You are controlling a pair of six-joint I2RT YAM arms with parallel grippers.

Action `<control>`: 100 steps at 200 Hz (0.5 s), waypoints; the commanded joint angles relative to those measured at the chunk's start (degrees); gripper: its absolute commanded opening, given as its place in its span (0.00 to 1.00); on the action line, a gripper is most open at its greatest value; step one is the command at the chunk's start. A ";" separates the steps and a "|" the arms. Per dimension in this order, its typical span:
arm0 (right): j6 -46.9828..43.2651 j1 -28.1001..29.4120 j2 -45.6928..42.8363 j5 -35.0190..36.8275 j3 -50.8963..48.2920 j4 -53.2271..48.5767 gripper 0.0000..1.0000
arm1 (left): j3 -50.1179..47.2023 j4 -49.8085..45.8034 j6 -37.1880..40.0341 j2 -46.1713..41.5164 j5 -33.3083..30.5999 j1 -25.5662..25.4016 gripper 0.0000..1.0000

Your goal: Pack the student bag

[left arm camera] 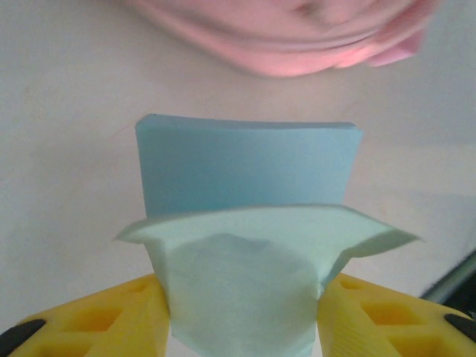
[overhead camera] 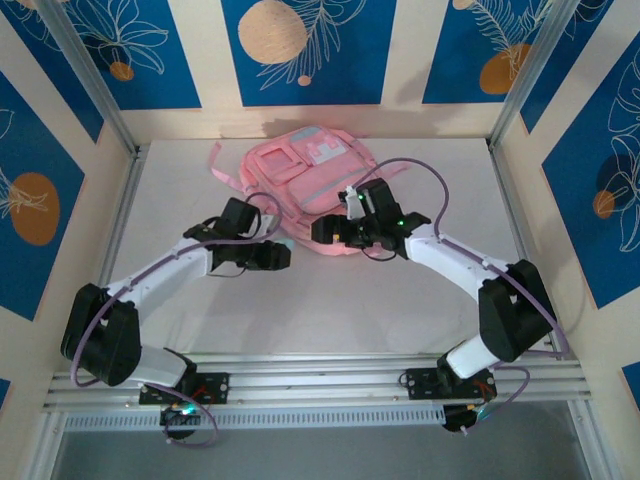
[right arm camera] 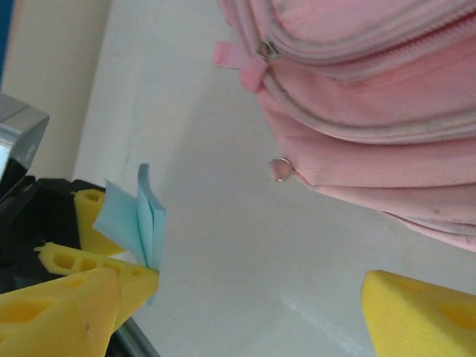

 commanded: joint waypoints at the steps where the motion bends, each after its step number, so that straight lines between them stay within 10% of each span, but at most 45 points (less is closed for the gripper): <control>1: -2.01 -1.40 -2.56 -8.38 1.58 2.20 0.80 | 2.90 1.25 7.39 1.50 5.06 -1.46 0.51; 100: 7.02 -1.45 -0.85 -16.31 -2.80 11.70 0.53 | 6.94 6.22 11.59 3.19 3.70 -4.60 0.49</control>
